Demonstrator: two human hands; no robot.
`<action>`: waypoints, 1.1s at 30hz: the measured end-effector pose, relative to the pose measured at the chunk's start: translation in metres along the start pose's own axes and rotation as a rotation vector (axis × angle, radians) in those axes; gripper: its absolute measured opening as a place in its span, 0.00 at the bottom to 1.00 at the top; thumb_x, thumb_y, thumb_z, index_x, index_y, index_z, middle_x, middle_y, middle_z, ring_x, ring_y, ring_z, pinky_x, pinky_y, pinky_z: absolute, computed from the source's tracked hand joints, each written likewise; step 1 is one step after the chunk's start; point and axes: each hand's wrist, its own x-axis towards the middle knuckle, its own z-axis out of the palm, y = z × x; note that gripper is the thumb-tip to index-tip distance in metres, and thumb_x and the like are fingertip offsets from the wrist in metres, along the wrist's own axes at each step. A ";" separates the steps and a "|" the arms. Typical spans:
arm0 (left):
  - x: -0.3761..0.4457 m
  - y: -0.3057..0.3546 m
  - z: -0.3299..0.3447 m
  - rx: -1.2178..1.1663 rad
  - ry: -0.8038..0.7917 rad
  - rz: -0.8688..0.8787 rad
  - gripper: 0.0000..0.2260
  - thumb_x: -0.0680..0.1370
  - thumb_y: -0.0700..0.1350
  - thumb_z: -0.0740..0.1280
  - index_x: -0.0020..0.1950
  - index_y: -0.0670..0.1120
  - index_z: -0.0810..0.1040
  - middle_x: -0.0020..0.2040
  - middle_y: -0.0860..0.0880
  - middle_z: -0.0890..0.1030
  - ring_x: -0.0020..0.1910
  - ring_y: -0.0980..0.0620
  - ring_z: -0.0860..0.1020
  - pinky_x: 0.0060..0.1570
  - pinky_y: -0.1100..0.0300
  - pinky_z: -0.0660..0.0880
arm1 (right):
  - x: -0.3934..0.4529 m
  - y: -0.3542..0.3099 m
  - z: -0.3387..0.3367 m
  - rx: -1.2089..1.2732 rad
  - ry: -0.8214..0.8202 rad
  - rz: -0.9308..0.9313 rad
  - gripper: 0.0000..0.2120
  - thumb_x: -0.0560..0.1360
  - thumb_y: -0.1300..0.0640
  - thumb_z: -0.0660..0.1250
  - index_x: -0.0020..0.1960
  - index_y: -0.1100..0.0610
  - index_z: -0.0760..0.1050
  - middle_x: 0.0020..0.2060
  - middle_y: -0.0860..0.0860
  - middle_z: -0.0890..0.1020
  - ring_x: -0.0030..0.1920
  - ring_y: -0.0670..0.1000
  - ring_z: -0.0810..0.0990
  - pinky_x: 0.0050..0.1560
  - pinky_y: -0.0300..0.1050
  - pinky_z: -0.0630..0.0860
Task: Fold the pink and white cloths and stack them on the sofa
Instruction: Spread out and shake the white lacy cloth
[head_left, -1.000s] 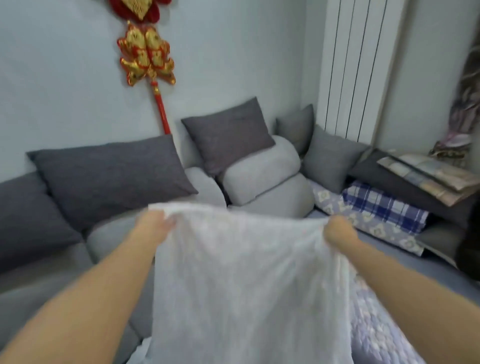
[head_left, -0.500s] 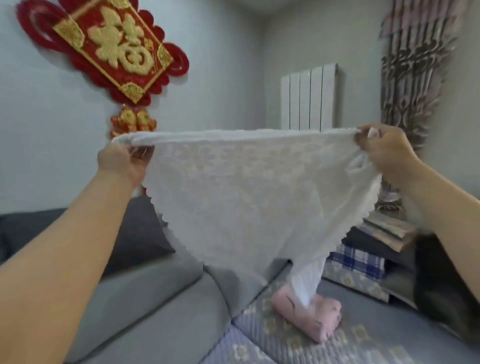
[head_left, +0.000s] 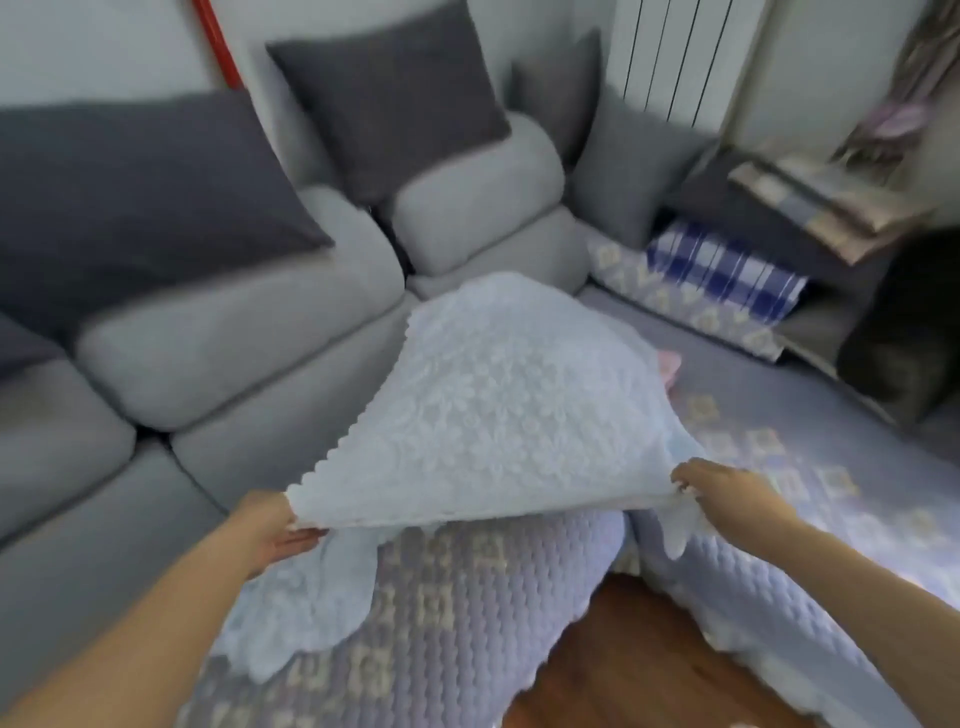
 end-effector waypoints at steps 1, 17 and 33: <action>0.009 -0.019 0.005 0.050 0.004 -0.040 0.08 0.81 0.30 0.58 0.49 0.37 0.76 0.33 0.41 0.84 0.38 0.39 0.81 0.25 0.55 0.80 | 0.000 0.005 0.021 -0.012 -0.050 0.010 0.19 0.75 0.58 0.62 0.61 0.39 0.72 0.60 0.41 0.77 0.51 0.54 0.78 0.52 0.46 0.74; 0.080 -0.121 -0.032 0.917 0.451 0.006 0.19 0.75 0.34 0.68 0.65 0.32 0.75 0.62 0.30 0.77 0.58 0.30 0.77 0.52 0.44 0.77 | -0.084 0.096 0.128 -0.343 -0.275 0.120 0.07 0.80 0.56 0.62 0.56 0.53 0.76 0.55 0.57 0.78 0.47 0.60 0.80 0.41 0.47 0.75; 0.067 -0.141 -0.039 0.596 0.272 0.101 0.17 0.78 0.31 0.65 0.67 0.34 0.73 0.65 0.34 0.76 0.61 0.33 0.75 0.56 0.49 0.71 | -0.077 0.059 0.087 0.992 0.402 1.182 0.24 0.75 0.71 0.62 0.66 0.52 0.75 0.59 0.60 0.77 0.49 0.59 0.78 0.46 0.50 0.78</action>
